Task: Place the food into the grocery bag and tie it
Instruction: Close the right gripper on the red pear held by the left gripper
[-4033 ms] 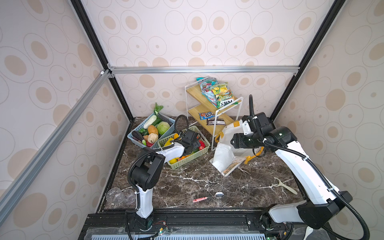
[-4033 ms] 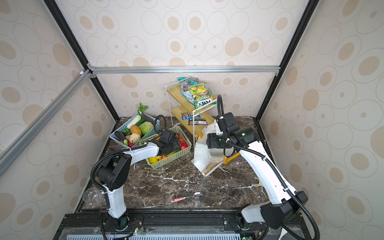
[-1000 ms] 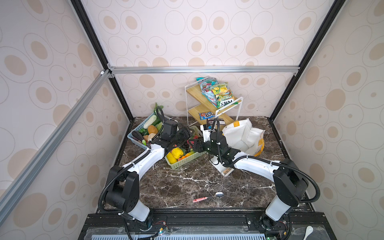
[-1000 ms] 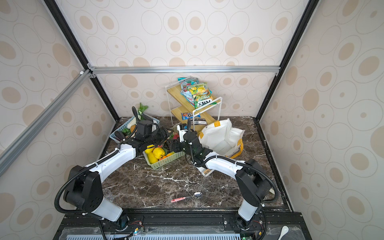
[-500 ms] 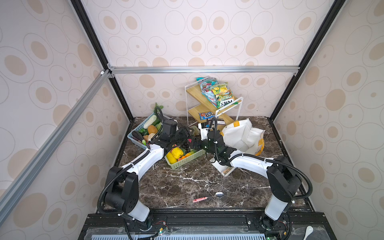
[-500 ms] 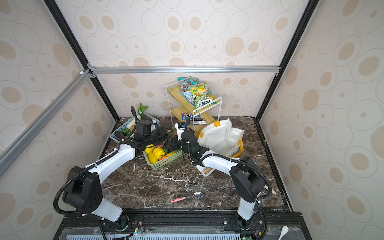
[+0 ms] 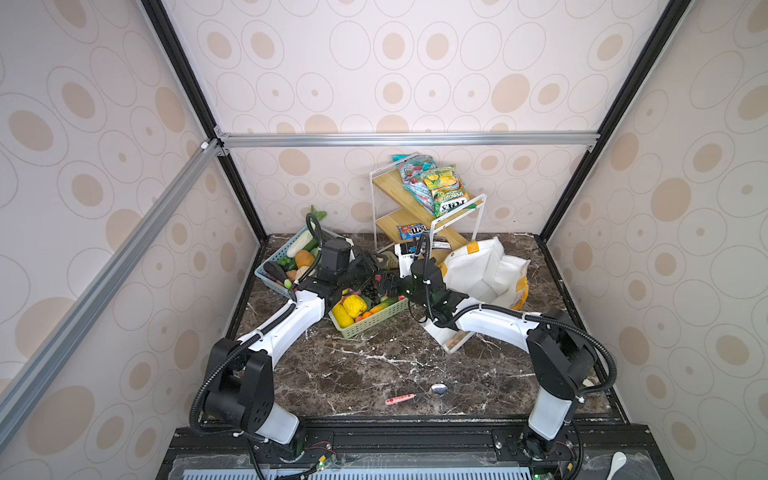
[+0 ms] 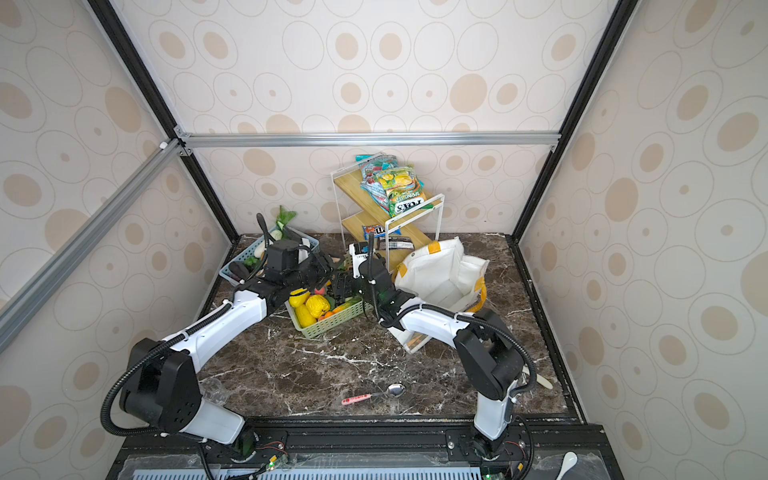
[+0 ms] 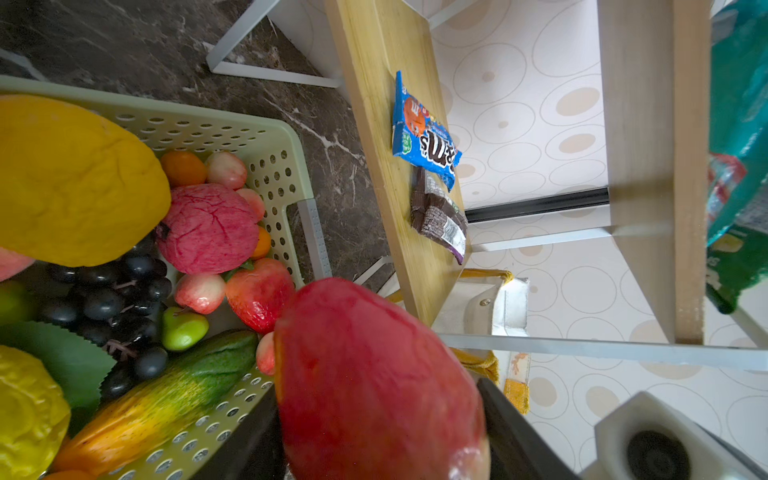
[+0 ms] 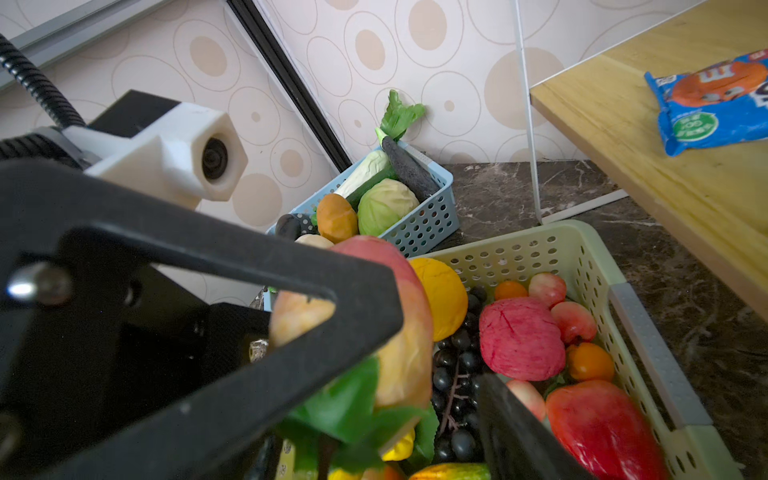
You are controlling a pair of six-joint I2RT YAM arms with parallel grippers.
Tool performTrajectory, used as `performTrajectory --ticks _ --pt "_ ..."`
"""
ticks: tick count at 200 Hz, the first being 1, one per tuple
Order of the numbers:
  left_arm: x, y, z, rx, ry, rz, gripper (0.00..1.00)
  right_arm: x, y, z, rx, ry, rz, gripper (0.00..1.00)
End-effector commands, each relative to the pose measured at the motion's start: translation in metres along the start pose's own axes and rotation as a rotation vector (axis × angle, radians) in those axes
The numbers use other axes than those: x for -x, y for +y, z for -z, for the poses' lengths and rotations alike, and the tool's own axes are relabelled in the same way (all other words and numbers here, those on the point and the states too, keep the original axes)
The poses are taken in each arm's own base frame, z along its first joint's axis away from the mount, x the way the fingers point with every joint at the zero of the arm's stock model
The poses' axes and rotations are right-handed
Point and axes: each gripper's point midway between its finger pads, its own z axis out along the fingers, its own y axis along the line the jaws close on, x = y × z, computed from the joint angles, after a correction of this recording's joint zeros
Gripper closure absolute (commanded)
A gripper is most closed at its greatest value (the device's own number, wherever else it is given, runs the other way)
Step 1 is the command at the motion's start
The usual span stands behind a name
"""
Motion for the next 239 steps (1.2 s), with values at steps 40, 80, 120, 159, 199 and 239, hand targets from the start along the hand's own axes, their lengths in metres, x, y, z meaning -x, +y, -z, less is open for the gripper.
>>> performTrajectory --ticks 40,80,120,159,199,239 --pt "-0.001 -0.014 0.010 -0.049 0.009 0.011 0.33 0.021 0.024 -0.006 0.103 -0.088 0.056 0.26" --pt "-0.004 -0.015 0.010 -0.060 0.021 0.039 0.32 0.031 0.031 -0.003 0.102 -0.159 0.157 0.26" --pt "-0.006 -0.014 0.005 -0.071 0.038 0.069 0.31 0.041 0.033 0.000 0.068 -0.238 0.236 0.29" --pt "-0.011 -0.015 0.003 -0.089 0.065 0.084 0.31 0.040 0.033 -0.003 0.060 -0.243 0.256 0.40" --pt "-0.009 -0.014 0.002 -0.083 0.057 0.085 0.31 0.034 0.032 -0.005 0.058 -0.221 0.251 0.54" --pt "-0.008 -0.008 0.003 -0.069 0.048 0.091 0.30 0.028 0.032 -0.005 0.066 -0.192 0.236 0.59"
